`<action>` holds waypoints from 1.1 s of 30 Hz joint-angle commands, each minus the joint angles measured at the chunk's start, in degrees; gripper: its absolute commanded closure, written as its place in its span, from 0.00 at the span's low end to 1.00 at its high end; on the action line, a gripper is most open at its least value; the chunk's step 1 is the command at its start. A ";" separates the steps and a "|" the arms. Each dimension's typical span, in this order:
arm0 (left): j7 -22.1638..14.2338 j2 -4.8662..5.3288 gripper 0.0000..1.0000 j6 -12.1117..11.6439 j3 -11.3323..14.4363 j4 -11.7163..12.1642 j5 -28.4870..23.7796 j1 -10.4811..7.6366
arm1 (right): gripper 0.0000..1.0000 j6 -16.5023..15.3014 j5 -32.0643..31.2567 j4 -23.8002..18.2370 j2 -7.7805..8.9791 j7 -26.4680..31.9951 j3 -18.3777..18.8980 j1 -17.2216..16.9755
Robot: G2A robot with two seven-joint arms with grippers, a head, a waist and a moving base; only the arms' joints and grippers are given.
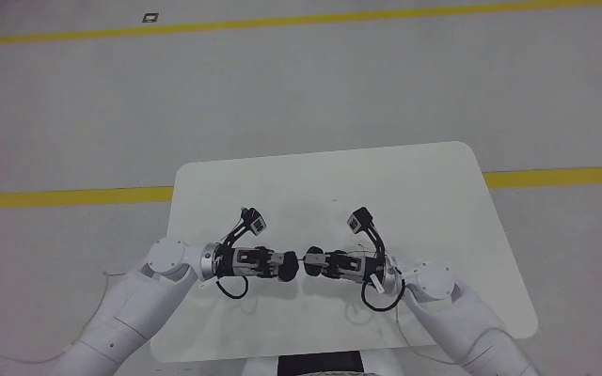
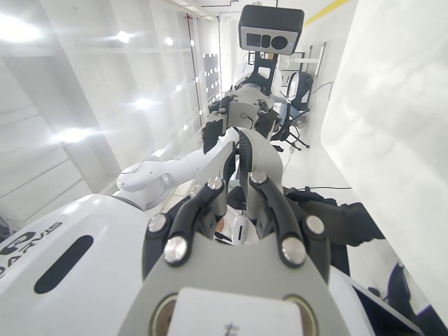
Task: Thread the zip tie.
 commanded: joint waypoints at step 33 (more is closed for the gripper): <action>0.28 -0.37 0.91 1.20 0.42 0.46 1.42 -0.42 | 1.00 1.12 -2.44 -1.58 0.43 0.00 -0.83 -0.08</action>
